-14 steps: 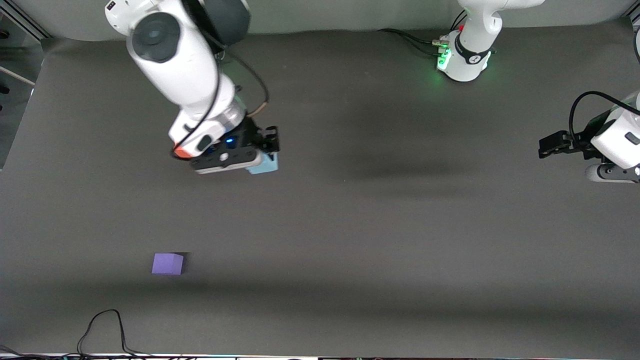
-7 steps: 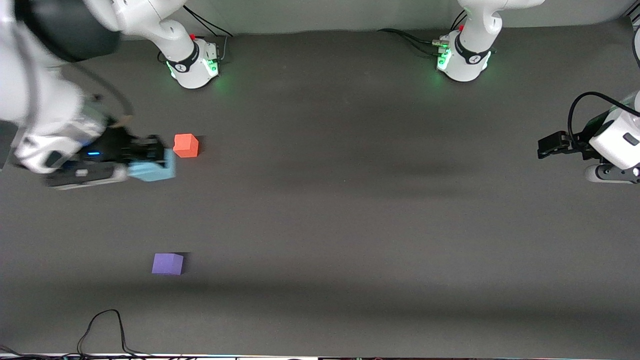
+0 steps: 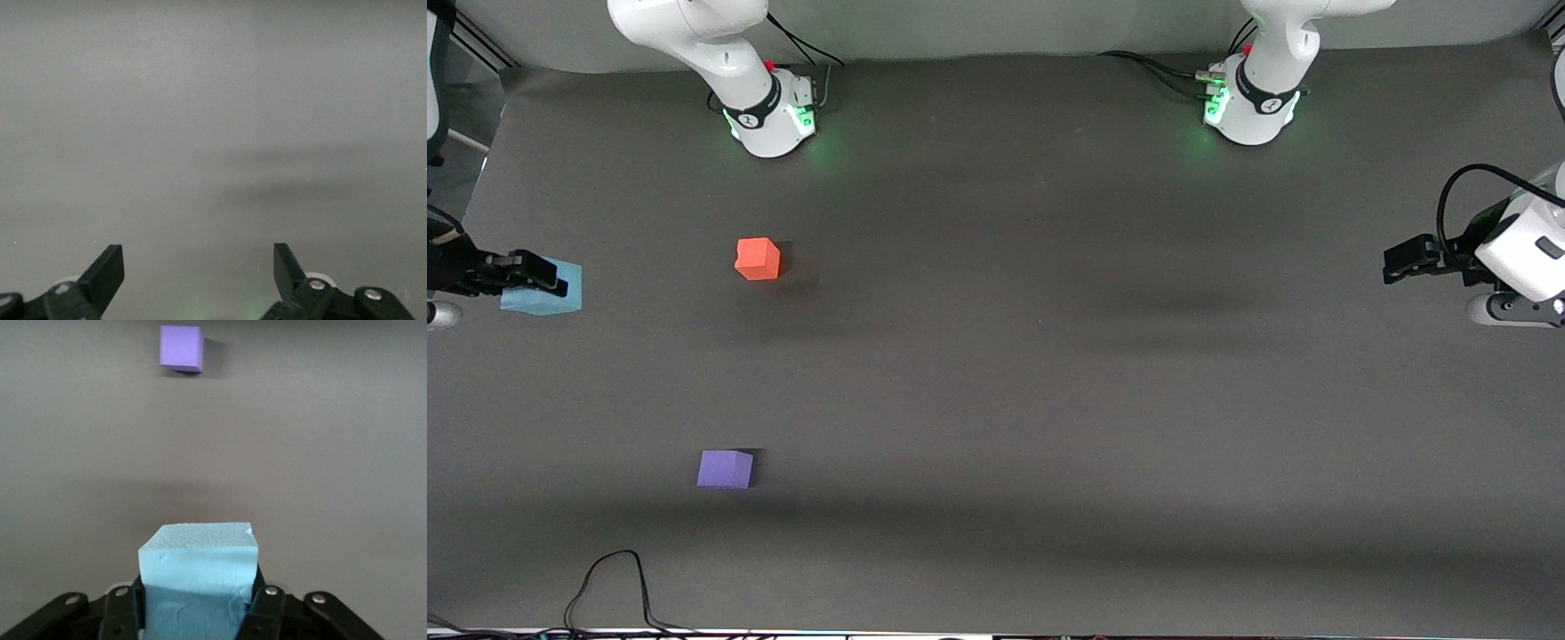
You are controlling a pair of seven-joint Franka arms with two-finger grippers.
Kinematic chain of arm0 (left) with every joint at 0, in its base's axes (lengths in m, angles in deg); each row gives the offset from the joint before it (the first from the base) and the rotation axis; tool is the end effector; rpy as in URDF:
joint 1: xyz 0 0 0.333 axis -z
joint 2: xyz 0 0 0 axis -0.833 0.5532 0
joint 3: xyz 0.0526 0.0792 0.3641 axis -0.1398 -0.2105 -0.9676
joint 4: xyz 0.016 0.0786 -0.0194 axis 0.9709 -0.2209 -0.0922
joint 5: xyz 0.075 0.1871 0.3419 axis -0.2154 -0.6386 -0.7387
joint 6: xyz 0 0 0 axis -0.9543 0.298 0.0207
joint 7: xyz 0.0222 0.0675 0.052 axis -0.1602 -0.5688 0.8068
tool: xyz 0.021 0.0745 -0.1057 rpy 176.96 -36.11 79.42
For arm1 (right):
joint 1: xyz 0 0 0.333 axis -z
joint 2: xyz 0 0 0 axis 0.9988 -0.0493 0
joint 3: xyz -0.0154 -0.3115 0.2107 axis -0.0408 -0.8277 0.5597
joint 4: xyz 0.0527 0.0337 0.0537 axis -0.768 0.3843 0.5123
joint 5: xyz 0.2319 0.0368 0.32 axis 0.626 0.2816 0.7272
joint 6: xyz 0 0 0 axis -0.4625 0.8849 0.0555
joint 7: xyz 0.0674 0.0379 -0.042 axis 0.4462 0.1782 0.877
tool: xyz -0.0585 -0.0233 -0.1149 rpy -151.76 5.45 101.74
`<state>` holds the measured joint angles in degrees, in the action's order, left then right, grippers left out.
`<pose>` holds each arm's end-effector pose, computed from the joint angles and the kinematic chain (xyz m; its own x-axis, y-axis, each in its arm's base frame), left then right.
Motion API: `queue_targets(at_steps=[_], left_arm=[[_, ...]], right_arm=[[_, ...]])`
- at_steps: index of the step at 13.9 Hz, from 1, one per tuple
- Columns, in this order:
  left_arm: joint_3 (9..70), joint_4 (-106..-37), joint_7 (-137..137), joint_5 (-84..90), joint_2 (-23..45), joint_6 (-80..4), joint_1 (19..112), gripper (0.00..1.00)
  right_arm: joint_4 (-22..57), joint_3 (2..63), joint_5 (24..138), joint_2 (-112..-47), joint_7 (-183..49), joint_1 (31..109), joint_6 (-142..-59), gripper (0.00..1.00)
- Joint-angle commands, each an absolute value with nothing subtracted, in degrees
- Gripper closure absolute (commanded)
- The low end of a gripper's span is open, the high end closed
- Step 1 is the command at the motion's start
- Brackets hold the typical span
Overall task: Place blue block between orange and purple blocks
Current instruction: 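Move the blue cube between the orange and purple cubes and lower it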
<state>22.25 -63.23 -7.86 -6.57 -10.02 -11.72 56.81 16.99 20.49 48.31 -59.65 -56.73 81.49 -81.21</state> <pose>0.5812 -0.0112 0.6015 0.9932 -0.0513 -0.1047 -0.0520 -0.9986 -0.0037 0.5665 -0.1054 0.5644 0.9952 0.0467 -0.0861 0.0392 -0.9955 -0.0859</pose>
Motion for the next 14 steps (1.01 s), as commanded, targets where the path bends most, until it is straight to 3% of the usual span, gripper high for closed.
queue_targets(at_steps=[1,6,9,12,14], left_arm=[[22.02,-62.97,-8.80,-6.55,-10.07,-11.88,57.03,0.00],[22.02,-62.97,-8.80,-6.02,-9.98,-11.96,56.76,0.00],[22.02,-62.97,-8.80,-6.02,-9.98,-12.05,56.76,0.00],[22.02,-62.97,-8.80,-6.02,-9.98,-11.96,56.76,0.00],[22.02,-62.97,-8.80,-6.02,-9.98,-12.05,56.76,0.00]], right_arm=[[22.23,23.42,47.76,-58.77,-56.66,82.61,-87.15,0.63],[33.13,23.85,50.92,-61.05,-56.75,80.24,-102.43,0.63],[35.68,23.77,53.90,-64.30,-57.63,76.72,-108.24,0.63],[43.84,23.77,54.80,-67.99,-57.72,73.65,-122.80,0.63],[45.10,23.77,54.88,-72.03,-57.81,72.59,-128.19,0.63]])
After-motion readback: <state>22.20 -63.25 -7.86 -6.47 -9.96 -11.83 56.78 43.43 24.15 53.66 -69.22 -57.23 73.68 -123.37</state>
